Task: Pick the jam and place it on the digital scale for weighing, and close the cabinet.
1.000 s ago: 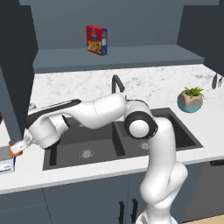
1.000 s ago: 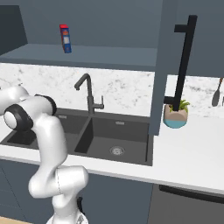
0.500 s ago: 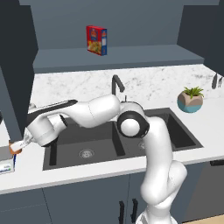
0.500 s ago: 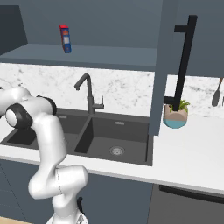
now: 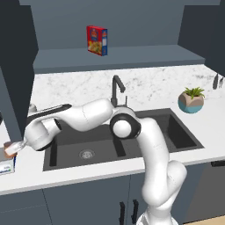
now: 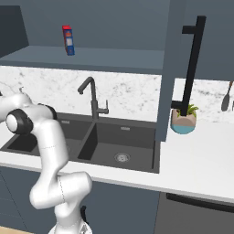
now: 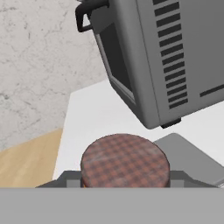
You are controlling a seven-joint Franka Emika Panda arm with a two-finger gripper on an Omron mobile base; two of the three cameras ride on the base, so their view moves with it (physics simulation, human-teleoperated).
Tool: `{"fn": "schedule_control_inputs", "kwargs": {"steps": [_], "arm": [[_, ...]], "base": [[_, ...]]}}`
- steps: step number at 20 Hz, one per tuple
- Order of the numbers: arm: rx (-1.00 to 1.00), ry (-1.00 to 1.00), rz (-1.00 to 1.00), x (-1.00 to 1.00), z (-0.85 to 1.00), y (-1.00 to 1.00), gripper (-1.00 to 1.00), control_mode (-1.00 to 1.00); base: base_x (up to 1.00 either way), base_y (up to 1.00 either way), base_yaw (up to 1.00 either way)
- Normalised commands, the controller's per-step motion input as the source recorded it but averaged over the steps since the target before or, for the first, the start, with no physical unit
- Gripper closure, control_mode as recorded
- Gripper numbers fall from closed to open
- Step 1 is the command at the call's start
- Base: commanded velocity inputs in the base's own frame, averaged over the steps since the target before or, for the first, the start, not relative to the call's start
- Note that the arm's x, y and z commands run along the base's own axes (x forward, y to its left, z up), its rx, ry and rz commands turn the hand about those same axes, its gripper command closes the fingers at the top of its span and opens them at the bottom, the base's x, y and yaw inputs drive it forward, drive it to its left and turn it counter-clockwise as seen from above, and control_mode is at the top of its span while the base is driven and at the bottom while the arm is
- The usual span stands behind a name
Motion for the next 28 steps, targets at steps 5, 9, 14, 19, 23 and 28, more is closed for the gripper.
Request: {"fn": "schedule_control_inputs", "kwargs": {"steps": [5,9,14,19,23,28], "arm": [[0.0,-0.07,0.0,0.04,-0.14,0.22,1.0,-1.0],[0.0,-0.05,0.0,0.12,-0.05,0.04,1.0,-1.0],[0.0,-0.05,0.0,0.15,-0.1,0.0,1.0,-1.0],[0.0,-0.11,0.0,0.11,-0.12,0.0,1.0,-1.0],[0.0,-0.09,0.0,0.04,-0.15,0.05,1.0,-1.0],[0.0,-0.05,0.0,0.02,-0.21,0.11,1.0,-1.0]], "base": [[0.0,0.0,0.0],[0.0,0.0,0.0],[0.0,0.0,0.0],[0.0,0.0,0.0],[0.0,0.0,0.0],[0.0,0.0,0.0]]}}
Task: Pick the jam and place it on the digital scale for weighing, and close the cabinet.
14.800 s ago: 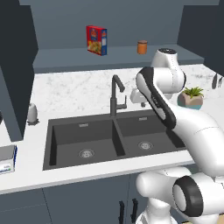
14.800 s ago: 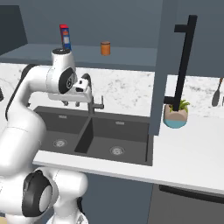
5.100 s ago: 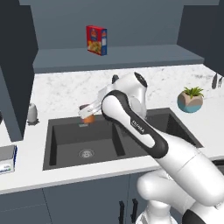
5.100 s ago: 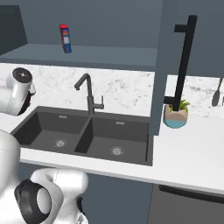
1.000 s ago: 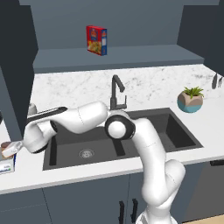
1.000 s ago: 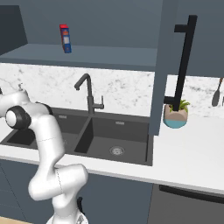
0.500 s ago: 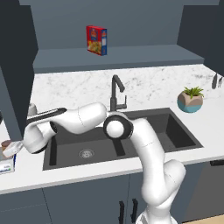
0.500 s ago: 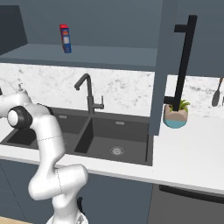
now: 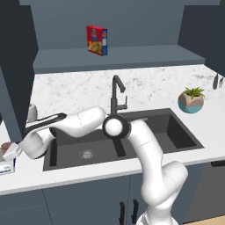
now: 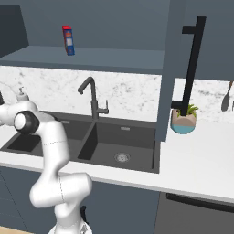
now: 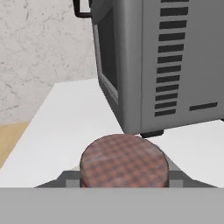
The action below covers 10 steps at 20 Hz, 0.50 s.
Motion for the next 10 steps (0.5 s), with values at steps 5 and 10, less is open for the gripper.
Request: {"fn": "schedule_control_inputs", "kwargs": {"steps": [5,10], "arm": [[0.0,0.0,0.0,0.08,-0.2,0.14,1.0,-1.0],[0.0,0.0,0.0,0.27,-0.06,0.21,1.0,-1.0]], "base": [[0.0,0.0,0.0],[0.0,0.0,0.0]]}}
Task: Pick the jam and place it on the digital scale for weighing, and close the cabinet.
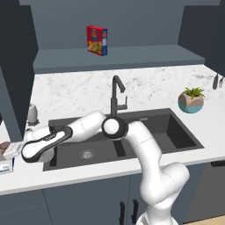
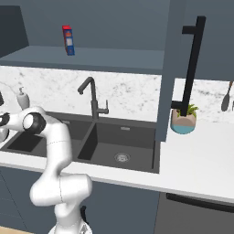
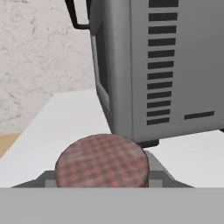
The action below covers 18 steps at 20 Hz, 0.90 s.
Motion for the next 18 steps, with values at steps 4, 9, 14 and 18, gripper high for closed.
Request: {"fn": "schedule_control_inputs", "kwargs": {"steps": [4,9,14,18], "arm": [[0.0,0.01,0.0,0.32,-0.1,0.3,1.0,-1.0],[0.0,0.0,0.0,0.16,-0.16,0.27,1.0,-1.0],[0.0,-0.02,0.0,-0.01,-0.14,0.01,1.0,-1.0],[0.03,-0.11,0.0,-0.11,-0.23,-0.37,-1.0,-1.0]], "base": [[0.0,0.0,0.0],[0.0,0.0,0.0],[0.0,0.0,0.0],[0.0,0.0,0.0]]}}
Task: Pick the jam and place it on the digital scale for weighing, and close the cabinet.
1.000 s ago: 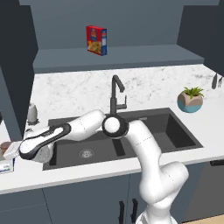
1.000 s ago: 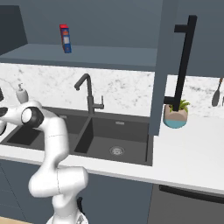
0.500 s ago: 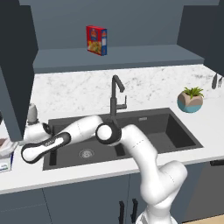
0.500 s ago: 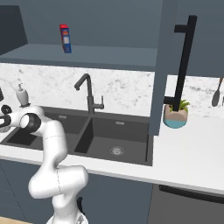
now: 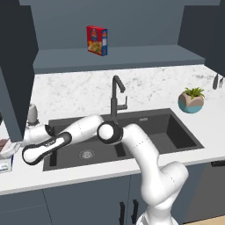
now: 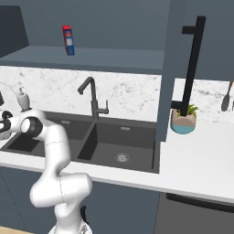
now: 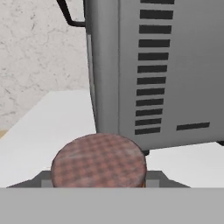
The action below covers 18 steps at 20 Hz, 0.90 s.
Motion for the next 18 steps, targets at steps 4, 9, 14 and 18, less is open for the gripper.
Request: {"fn": "schedule_control_inputs", "kwargs": {"steps": [4,9,14,18], "arm": [[0.03,-0.06,0.0,-0.02,-0.14,-0.23,-1.0,-1.0],[0.0,0.0,0.0,0.0,0.0,0.02,-1.0,-1.0],[0.0,0.05,0.0,0.0,0.06,0.11,-1.0,-1.0],[0.0,0.03,0.0,0.0,0.29,0.04,-1.0,-1.0]], "base": [[0.0,0.0,0.0],[0.0,0.0,0.0],[0.0,0.0,0.0],[0.0,0.0,0.0]]}}
